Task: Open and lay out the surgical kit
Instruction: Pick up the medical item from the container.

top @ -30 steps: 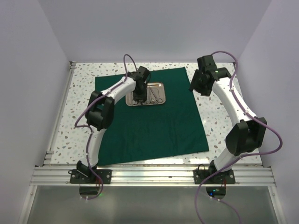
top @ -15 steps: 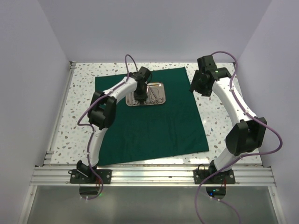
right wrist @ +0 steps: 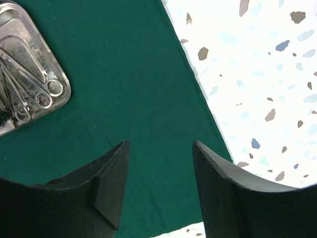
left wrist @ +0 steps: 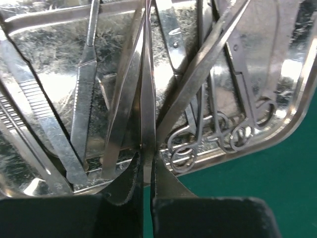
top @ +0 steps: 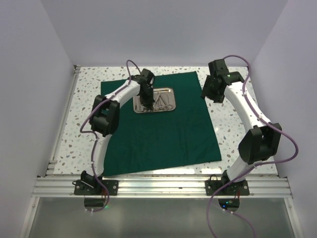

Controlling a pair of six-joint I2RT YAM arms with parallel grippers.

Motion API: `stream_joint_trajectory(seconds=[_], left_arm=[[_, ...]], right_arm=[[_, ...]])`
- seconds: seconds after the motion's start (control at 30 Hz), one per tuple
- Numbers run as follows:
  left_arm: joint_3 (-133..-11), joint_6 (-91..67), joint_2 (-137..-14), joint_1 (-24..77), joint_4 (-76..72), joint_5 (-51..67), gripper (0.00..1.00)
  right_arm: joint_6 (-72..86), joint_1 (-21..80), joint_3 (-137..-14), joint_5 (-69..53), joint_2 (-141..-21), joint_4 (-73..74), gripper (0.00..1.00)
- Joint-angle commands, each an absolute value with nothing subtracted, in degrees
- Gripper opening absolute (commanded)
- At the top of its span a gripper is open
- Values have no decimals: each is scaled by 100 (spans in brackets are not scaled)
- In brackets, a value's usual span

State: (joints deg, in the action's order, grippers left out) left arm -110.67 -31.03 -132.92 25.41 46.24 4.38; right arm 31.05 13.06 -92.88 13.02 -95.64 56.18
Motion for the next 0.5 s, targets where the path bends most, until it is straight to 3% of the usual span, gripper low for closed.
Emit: stream_joint_trajectory(seconds=[0.0, 0.17, 0.47], left_arm=[[-11110, -3374, -12780, 2338, 4431, 1747, 0], [-10539, -4059, -12367, 1925, 3352, 3450, 0], [-10292, -3921, -11831, 1679, 3338, 4192, 0]], right_arm=[[3050, 1266, -9431, 1380, -9624, 5678, 57], [3059, 1266, -9510, 1380, -9633, 5704, 57], [3015, 1266, -9519, 1477, -9510, 5766, 57]])
